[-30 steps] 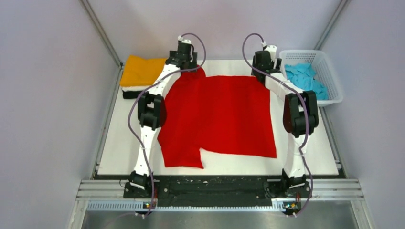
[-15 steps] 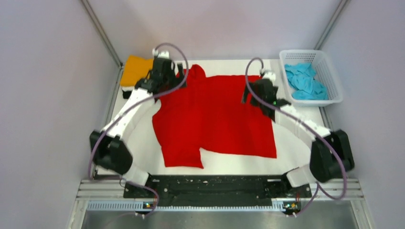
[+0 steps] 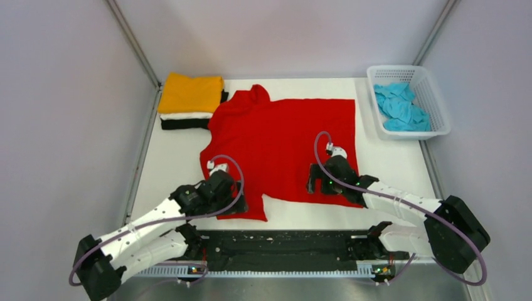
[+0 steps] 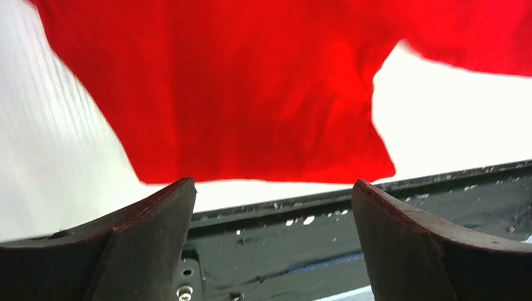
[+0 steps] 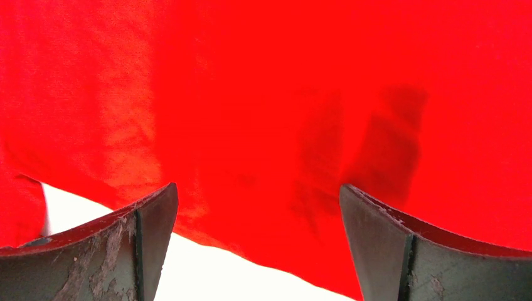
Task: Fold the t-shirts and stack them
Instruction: Flatten out the tshirt
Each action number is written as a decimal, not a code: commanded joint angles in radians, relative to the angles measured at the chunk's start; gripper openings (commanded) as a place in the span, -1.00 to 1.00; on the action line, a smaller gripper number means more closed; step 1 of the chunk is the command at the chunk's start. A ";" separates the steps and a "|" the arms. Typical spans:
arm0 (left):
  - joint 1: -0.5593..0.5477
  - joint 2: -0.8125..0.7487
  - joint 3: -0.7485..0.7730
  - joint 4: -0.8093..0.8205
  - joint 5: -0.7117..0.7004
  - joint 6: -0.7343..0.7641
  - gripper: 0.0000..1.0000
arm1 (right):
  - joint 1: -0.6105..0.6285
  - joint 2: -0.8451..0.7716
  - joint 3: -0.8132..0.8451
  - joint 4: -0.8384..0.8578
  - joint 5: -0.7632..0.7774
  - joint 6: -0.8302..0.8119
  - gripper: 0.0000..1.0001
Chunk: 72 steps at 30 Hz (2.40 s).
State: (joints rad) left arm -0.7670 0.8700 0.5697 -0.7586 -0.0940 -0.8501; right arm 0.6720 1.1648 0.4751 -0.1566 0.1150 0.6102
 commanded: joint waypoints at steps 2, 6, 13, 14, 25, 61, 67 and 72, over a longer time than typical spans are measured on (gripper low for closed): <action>-0.063 -0.089 -0.095 -0.121 -0.015 -0.169 0.97 | 0.003 -0.032 -0.032 0.013 0.036 0.054 0.97; -0.063 -0.013 -0.121 -0.028 -0.038 -0.173 0.91 | 0.003 -0.053 -0.050 0.012 0.068 0.072 0.97; -0.062 0.246 -0.080 0.173 -0.222 -0.199 -0.36 | 0.003 -0.070 -0.064 0.007 0.080 0.073 0.97; -0.060 0.274 -0.055 0.173 -0.246 -0.201 -0.89 | 0.003 -0.067 -0.065 0.008 0.083 0.072 0.97; -0.046 0.439 0.302 0.219 -0.276 0.096 -1.00 | 0.003 -0.056 -0.043 -0.029 0.181 0.048 0.97; 0.246 0.898 0.573 0.472 0.089 0.204 0.04 | -0.012 0.081 0.003 -0.048 0.250 0.035 0.97; 0.247 0.936 0.618 0.448 0.139 0.211 -0.95 | -0.012 0.066 -0.002 -0.052 0.250 0.037 0.97; 0.246 0.850 0.570 0.389 0.136 0.205 -1.00 | -0.012 0.040 -0.011 -0.057 0.242 0.040 0.97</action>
State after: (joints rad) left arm -0.5205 1.8118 1.1484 -0.3458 0.0296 -0.6460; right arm 0.6689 1.2186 0.4767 -0.1650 0.3668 0.6464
